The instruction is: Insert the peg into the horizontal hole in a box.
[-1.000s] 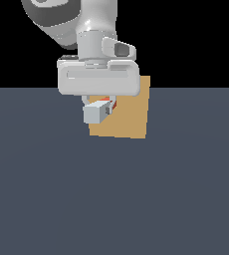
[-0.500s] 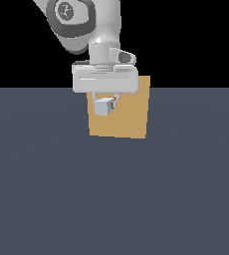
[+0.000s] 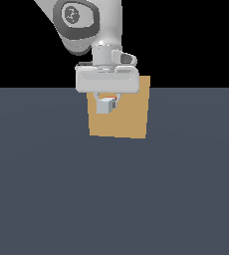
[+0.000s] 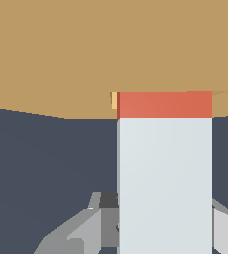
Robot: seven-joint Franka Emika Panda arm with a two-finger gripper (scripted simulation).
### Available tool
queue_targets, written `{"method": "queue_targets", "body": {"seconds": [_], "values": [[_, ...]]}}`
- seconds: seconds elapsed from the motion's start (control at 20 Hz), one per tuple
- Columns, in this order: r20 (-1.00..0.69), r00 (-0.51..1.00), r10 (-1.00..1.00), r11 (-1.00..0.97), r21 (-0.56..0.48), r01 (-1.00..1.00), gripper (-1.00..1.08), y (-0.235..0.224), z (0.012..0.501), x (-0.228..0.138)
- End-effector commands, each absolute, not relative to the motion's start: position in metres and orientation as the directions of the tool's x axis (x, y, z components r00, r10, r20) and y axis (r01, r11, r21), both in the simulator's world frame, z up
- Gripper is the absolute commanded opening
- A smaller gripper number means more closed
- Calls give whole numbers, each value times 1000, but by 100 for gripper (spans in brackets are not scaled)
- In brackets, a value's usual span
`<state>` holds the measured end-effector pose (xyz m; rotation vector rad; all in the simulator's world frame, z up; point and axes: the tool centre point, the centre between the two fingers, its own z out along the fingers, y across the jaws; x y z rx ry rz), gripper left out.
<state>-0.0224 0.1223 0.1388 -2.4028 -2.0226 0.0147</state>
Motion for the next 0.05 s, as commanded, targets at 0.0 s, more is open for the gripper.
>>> {"method": "queue_targets", "body": {"seconds": [0.0], "values": [[1,162,987,-162,2,987,-100,131,141,-20]]}}
